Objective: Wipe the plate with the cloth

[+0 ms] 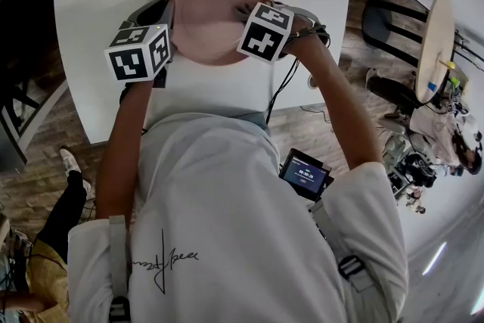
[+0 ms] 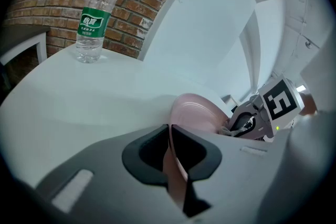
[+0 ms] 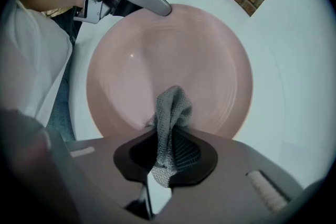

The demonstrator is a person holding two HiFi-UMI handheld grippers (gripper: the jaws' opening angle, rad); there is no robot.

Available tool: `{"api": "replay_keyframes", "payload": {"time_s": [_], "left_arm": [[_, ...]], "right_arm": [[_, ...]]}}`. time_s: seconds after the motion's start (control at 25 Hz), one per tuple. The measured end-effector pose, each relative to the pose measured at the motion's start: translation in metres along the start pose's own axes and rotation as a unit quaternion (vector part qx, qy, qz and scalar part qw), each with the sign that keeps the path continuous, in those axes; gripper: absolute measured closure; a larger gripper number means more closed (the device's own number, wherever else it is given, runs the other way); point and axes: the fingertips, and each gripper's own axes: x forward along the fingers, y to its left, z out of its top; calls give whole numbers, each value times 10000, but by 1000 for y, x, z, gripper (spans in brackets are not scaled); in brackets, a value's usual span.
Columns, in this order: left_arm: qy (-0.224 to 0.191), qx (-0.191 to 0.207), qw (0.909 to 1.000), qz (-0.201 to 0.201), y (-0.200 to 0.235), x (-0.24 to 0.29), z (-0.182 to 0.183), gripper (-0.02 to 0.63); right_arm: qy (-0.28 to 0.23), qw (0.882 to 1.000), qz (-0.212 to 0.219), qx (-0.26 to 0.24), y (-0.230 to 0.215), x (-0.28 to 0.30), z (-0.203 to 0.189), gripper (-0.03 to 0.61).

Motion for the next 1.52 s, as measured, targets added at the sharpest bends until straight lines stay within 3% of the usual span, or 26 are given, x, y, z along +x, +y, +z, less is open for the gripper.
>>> {"api": "replay_keyframes", "payload": {"time_s": [0.44,0.72,1.04,1.52], "left_arm": [[-33,60,9999,91,-1,0,0,583],[-106,183,9997,142,-2,0,-1,576],[-99,107,9998,103,-2,-10,-10,522],[-540,141,9983,140,-8,-36,12,561]], "right_arm": [[-274,9975,-475,435,-25,-4,4,534],[-888,9850,-931,1151,-49,-9,10,537],[-1916,9527,-1142,2062,-65,-30,19,537],[-3031,9051,-940,2829,-60,-67,21,538]]}}
